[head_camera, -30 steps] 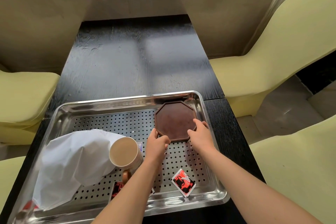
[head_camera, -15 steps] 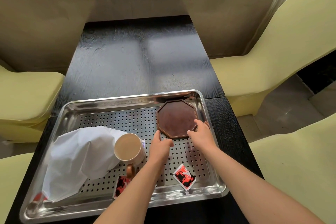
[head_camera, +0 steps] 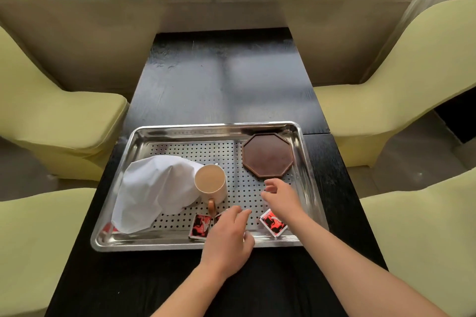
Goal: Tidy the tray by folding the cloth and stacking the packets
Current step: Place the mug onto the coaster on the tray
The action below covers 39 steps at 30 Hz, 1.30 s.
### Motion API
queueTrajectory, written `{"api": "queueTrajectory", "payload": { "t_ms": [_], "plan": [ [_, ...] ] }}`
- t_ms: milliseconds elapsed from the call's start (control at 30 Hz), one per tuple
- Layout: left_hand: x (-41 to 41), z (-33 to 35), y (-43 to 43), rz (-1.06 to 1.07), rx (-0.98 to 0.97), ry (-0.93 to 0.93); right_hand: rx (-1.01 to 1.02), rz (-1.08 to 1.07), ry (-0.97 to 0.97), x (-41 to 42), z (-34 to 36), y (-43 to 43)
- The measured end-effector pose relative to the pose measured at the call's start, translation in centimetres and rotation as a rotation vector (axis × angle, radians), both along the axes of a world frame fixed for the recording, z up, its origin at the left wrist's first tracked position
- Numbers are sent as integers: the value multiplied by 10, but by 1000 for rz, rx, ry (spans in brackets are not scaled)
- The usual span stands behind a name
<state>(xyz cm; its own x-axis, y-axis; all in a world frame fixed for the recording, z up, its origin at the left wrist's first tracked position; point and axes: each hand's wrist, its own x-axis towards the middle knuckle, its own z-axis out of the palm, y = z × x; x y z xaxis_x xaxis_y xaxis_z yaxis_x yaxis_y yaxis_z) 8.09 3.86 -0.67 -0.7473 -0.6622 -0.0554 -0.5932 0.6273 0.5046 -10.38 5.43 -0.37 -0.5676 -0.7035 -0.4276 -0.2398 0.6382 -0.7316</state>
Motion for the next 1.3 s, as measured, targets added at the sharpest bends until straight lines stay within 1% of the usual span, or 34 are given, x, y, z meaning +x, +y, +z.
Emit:
{"api": "queueTrajectory", "payload": {
  "t_ms": [100, 167, 200, 267, 333, 367, 533, 667, 800, 900, 1067, 1300],
  "plan": [
    [40, 3, 8, 52, -186, 49, -28, 43, 13, 27, 4, 9],
    [64, 0, 6, 149, -237, -11, -65, 71, 34, 47, 5, 14],
    [75, -3, 4, 210, -228, -78, -84, 87, 48, 58, 5, 16],
    [91, -12, -3, 302, -190, -279, -109, 110, 65, 77, 6, 17],
    [104, -21, -10, 328, -123, -452, -116, 120, 58, 93, 7, 14],
    [107, -24, -14, 328, -89, -487, -111, 124, 58, 99, 7, 11],
    [112, -32, -28, 333, 30, -534, -66, 105, 97, 121, 10, -10],
    [108, -35, -30, 386, 76, -498, -2, 47, 130, 129, 8, -29],
    [107, -38, -27, 378, 79, -532, 95, 13, 140, 132, 2, -44],
    [107, -40, -27, 375, 72, -549, 127, -3, 131, 130, -2, -51],
    [106, -45, -25, 379, 49, -565, 122, 37, 112, 128, -7, -56],
    [104, -49, -27, 399, 62, -554, 2, -47, 106, 102, 2, -43]
  ]
}}
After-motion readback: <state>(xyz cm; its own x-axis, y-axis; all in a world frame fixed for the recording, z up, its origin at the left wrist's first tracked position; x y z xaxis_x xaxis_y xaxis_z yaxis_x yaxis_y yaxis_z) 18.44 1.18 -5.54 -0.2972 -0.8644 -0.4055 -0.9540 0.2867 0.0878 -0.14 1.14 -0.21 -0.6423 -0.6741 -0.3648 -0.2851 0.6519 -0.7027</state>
